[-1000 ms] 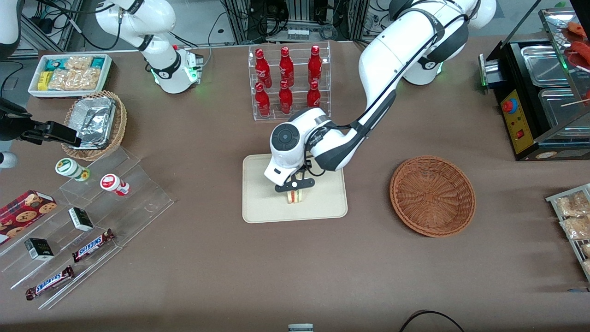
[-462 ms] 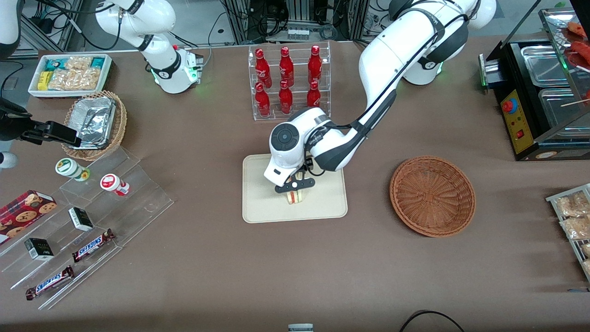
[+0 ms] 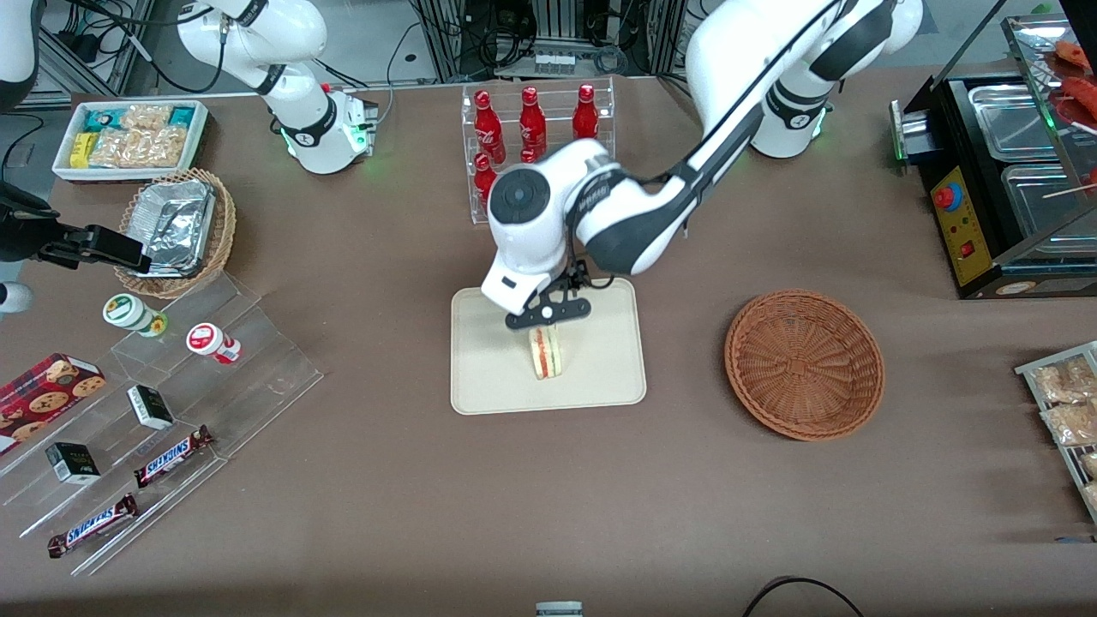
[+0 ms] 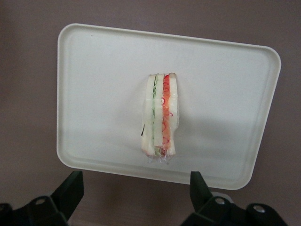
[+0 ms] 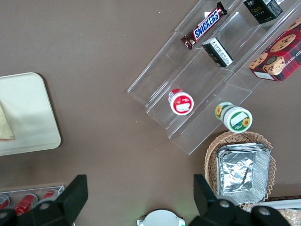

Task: Place sandwich from basket to tray

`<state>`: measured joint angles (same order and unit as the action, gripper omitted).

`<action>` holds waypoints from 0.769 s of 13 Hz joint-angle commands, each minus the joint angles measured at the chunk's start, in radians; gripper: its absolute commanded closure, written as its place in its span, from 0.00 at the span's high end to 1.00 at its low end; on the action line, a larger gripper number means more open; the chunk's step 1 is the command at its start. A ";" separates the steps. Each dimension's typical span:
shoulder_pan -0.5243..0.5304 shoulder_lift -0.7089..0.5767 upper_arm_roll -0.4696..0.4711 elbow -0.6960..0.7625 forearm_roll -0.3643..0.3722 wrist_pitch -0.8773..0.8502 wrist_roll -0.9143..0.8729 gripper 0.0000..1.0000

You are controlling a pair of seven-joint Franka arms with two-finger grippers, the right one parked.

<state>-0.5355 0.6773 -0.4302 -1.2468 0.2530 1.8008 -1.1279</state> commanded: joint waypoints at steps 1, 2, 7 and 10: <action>0.014 -0.076 0.021 -0.022 -0.063 -0.058 0.125 1.00; 0.035 -0.091 0.021 -0.022 -0.075 -0.082 0.167 1.00; 0.237 -0.215 0.012 -0.086 -0.128 -0.222 0.253 1.00; 0.374 -0.339 0.015 -0.216 -0.156 -0.233 0.480 1.00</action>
<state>-0.2497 0.4604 -0.4088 -1.3205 0.1248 1.5632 -0.7492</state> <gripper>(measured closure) 0.000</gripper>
